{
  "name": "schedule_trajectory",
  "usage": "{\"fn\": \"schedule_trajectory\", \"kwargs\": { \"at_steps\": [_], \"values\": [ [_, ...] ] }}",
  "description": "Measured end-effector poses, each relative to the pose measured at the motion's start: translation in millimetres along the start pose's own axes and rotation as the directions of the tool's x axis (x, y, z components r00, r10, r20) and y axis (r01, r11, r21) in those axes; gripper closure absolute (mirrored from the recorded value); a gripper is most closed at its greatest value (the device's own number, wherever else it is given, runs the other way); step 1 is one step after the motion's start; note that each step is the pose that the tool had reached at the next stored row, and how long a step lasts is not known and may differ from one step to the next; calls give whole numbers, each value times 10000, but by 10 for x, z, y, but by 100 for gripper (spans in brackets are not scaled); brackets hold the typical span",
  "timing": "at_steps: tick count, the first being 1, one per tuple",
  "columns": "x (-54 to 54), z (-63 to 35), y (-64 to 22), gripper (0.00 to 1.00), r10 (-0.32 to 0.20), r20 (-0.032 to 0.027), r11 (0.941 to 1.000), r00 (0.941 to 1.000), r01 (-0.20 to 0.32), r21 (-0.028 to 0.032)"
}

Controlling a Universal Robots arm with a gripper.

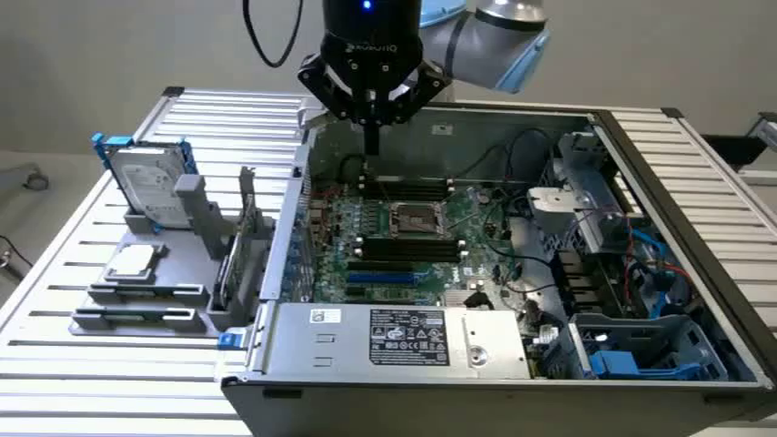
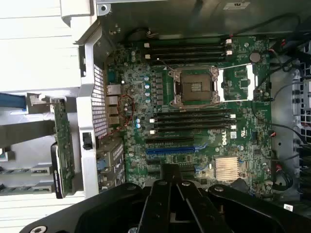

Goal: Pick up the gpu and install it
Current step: 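Reach for the gpu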

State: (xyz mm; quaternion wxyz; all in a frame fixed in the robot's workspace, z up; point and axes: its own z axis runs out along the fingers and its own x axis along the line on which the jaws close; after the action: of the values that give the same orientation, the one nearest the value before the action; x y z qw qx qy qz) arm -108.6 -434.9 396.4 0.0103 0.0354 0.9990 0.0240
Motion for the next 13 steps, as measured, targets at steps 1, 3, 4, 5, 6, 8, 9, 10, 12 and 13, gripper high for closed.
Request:
{"fn": "schedule_trajectory", "kwargs": {
  "at_steps": [1, 3, 4, 5, 6, 8, 9, 10, 12, 13],
  "values": [
    [-1, 0, -2, 89, 0, 0, 10000, 10000, 0, 0],
    [-3, -1, -7, 89, 0, 0, 10000, 10000, 0, -1],
    [-4, -1, -9, 89, 0, 0, 10000, 10000, 0, 0],
    [-5, -2, -12, 89, 0, 0, 10000, 10000, 0, 0],
    [-6, -2, -14, 89, 0, 0, 10000, 10000, 0, 0],
    [-8, -2, -19, 89, 0, 1, 10000, 10000, 0, -1],
    [-9, -3, -21, 89, 0, 0, 10000, 10000, 0, 0],
    [-10, -3, -23, 89, 0, 0, 10000, 10000, 0, -1],
    [-10, -4, -28, 89, 1, 0, 10000, 10000, -1, 0],
    [-3, -5, -28, 89, 0, 0, 10000, 10000, 0, 1]
  ]
}}
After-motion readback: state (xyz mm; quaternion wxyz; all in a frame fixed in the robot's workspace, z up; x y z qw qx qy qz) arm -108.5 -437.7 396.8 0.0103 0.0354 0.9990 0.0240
